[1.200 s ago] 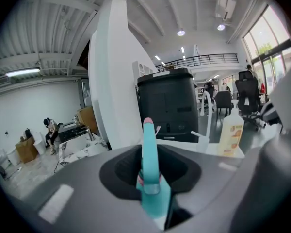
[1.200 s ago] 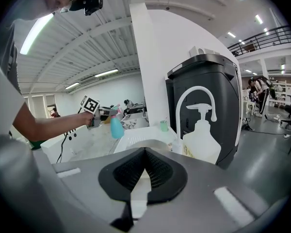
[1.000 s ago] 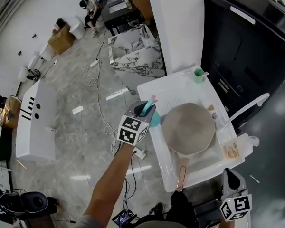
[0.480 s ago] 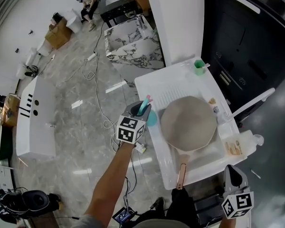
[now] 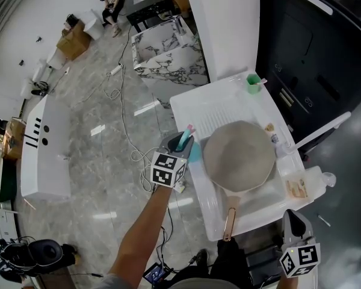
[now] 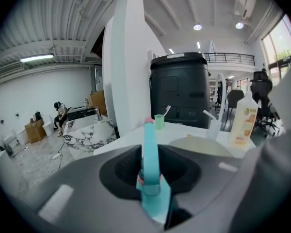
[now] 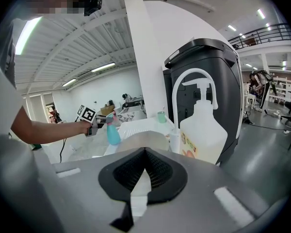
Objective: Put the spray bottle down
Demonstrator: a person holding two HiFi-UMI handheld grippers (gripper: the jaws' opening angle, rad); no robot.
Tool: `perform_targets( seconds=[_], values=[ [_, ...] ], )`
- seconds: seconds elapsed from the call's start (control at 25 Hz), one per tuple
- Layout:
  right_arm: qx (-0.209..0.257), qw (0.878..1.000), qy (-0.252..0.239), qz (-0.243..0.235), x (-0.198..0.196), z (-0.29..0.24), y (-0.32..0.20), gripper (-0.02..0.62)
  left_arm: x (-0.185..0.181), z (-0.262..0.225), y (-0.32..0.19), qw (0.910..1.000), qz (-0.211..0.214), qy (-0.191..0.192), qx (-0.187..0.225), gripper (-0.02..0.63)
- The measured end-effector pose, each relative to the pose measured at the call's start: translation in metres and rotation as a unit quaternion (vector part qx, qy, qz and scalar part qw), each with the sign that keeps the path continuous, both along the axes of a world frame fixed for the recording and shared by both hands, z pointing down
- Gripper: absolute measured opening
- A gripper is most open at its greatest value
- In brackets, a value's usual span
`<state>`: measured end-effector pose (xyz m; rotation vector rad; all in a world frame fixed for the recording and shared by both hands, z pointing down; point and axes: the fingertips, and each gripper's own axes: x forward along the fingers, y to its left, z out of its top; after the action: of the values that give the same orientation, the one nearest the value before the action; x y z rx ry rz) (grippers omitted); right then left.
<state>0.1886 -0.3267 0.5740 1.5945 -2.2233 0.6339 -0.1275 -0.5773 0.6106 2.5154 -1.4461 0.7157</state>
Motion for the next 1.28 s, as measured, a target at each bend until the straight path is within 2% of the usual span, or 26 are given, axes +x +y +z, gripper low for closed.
perform_targets(
  seconds=[0.44, 1.28],
  values=[
    [-0.008, 1.0, -0.001, -0.002, 0.001, 0.009, -0.003, 0.002, 0.006, 0.002, 0.004, 0.9997, 0.001, -0.019, 0.013, 0.094],
    [-0.009, 1.0, -0.001, 0.0, 0.004, 0.012, 0.001, 0.002, 0.015, 0.0, 0.006, 0.9996, 0.007, -0.022, 0.017, 0.12]
  ],
)
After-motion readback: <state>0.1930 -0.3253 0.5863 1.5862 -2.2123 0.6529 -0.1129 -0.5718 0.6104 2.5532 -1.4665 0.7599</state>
